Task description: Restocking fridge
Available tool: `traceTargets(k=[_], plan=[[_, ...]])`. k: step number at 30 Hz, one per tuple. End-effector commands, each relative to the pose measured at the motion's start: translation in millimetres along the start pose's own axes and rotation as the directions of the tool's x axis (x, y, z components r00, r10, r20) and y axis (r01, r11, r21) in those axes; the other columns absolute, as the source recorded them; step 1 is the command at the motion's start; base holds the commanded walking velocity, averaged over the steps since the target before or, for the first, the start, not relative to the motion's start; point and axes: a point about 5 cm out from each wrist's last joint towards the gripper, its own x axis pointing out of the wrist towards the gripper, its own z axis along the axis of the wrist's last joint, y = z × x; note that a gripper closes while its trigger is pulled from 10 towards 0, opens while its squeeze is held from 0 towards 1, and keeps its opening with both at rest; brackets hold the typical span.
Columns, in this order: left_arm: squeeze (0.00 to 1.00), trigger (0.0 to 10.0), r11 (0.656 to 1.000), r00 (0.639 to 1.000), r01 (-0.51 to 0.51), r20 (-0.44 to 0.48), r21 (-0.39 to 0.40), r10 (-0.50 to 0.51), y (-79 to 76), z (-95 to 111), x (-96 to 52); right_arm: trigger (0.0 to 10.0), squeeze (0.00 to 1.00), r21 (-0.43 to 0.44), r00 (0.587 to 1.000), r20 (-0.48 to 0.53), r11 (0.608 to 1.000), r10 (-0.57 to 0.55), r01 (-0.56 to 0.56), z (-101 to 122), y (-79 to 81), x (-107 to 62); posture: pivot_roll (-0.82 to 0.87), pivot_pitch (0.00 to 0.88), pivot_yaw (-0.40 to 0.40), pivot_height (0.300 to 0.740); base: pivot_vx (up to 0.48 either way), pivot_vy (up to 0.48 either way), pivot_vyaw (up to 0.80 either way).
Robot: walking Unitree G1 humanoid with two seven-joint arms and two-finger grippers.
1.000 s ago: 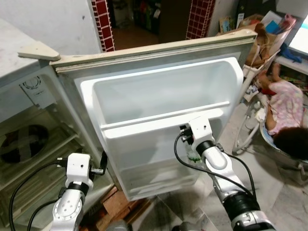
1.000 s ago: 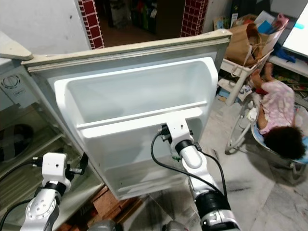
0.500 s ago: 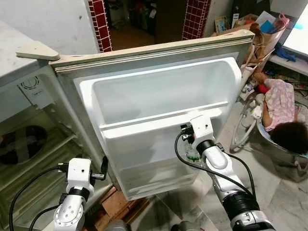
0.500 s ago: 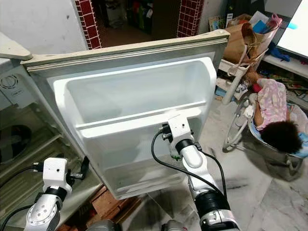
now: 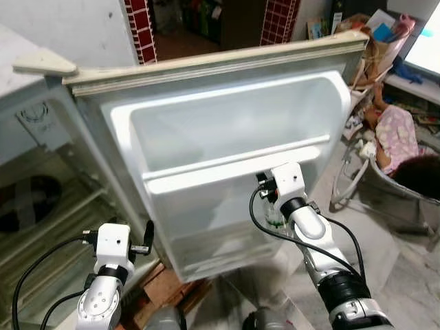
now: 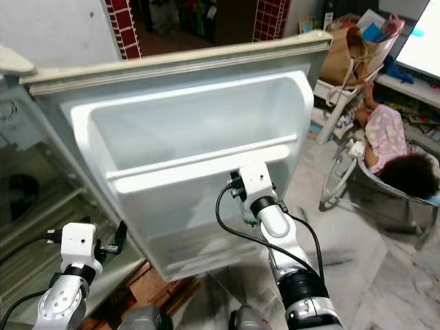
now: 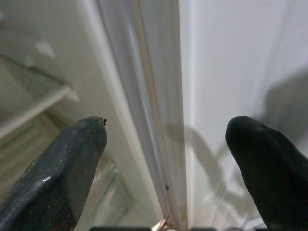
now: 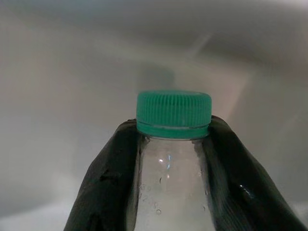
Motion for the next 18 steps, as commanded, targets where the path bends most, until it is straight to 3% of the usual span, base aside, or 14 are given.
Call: traceTargets(k=[1,18], plan=[[0.0,10.0,1.0,1.0,0.003,-0.013,0.006,-0.003,-0.2,-1.5,-1.1,10.0,0.0,0.001,0.999,0.036,1.0,-0.002,0.002,6.8,0.2,1.3,0.02,0.042,0.016,0.645,0.0,0.0,0.0],[0.0,10.0,1.0,1.0,0.008,0.002,0.016,-0.008,3.3,2.6,3.7,10.0,0.0,-0.011,0.999,0.039,1.0,-0.001,0.001,7.1,0.6,2.8,0.02,0.044,0.016,0.632,0.0,0.0,0.0]])
